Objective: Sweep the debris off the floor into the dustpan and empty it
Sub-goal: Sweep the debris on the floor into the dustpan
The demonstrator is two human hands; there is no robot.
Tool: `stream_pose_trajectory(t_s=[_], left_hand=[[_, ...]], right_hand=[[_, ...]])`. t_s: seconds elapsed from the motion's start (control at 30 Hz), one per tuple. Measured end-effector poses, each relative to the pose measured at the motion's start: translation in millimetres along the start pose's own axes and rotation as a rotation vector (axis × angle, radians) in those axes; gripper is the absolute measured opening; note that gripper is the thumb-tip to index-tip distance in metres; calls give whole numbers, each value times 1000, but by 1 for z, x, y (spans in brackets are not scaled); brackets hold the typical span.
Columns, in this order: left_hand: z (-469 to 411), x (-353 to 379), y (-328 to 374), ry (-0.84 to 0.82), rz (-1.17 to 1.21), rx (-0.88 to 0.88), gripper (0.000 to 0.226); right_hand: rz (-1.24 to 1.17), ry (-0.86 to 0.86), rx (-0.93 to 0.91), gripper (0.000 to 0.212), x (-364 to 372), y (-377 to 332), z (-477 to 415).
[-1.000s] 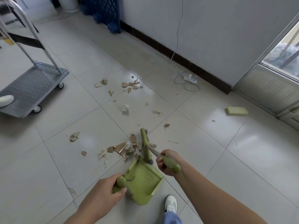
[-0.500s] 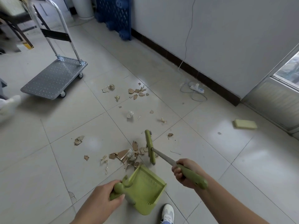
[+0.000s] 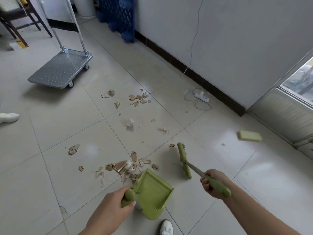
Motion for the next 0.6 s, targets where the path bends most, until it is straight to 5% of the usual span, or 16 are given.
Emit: stream_pose_trajectory(t_s=[0.27, 0.6], left_hand=[[-15, 21, 25, 17, -5, 19, 10], [-25, 31, 32, 0, 13, -26, 14]], right_hand=[[-30, 40, 13, 33, -7, -16, -23], [-31, 46, 19, 22, 26, -23, -8]])
Point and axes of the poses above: each hand's wrist, its own z-axis away from the middle knuckle, its own x-axis out of the palm, y = z × x, the point moved 7 cm from there along -z, towards the middle knuckle, and after that the axes turned 11 degrees about y, right-handed, at the moved point
